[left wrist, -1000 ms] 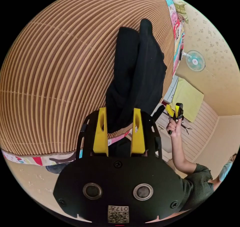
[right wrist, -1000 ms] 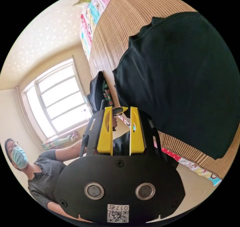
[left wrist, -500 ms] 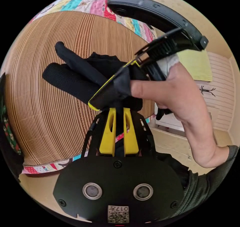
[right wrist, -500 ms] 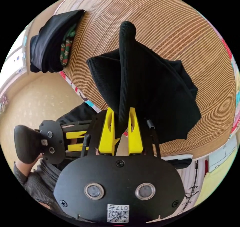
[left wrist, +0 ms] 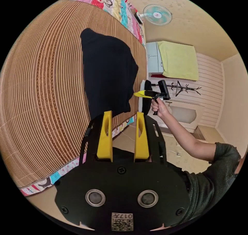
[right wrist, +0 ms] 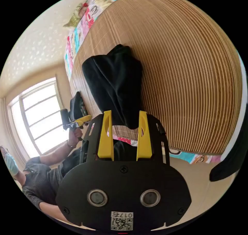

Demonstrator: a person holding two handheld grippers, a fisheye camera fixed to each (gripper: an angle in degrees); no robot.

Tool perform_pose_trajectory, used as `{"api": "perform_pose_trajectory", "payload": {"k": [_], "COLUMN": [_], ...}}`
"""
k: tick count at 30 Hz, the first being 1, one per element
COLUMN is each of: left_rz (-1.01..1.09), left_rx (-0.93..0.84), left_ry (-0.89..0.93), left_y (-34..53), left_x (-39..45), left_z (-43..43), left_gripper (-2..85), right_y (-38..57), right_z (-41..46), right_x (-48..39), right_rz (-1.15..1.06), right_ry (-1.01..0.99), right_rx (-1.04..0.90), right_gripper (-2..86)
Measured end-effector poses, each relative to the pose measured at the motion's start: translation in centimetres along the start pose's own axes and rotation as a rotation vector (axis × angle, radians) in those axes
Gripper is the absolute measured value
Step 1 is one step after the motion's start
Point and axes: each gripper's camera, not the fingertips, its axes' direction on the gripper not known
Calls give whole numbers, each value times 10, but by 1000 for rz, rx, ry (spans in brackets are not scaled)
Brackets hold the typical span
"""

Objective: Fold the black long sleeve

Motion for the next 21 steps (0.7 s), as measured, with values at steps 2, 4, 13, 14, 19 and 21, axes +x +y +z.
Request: {"api": "perform_pose_trajectory", "payload": {"k": [2, 4, 13, 14, 19, 21], "left_rz": [-90, -183, -78, -68, 41, 103], "left_rx": [-98, -204, -359, -368, -499, -473], "left_ry": [-37, -121, -81, -62, 140, 103], "left_y": [-20, -37, -29, -25, 24, 39], "left_x": [-29, -68, -73, -69, -16, 7], "left_z": [42, 94, 190, 196, 266, 277], "left_gripper": [179, 188, 64, 63, 59, 58], "right_y": [38, 80, 174, 173, 161, 161], "right_z": [-8, -5, 123, 136, 160, 153], "right_x": [38, 73, 79, 77, 86, 83], "right_rz": [124, 240, 244, 241, 230, 112], "right_ry": [-125, -309, -689, -750, -1081, -1291], "right_rx": [114, 242, 148, 154, 333, 460], "right_gripper": [145, 153, 251, 265, 275, 252]}}
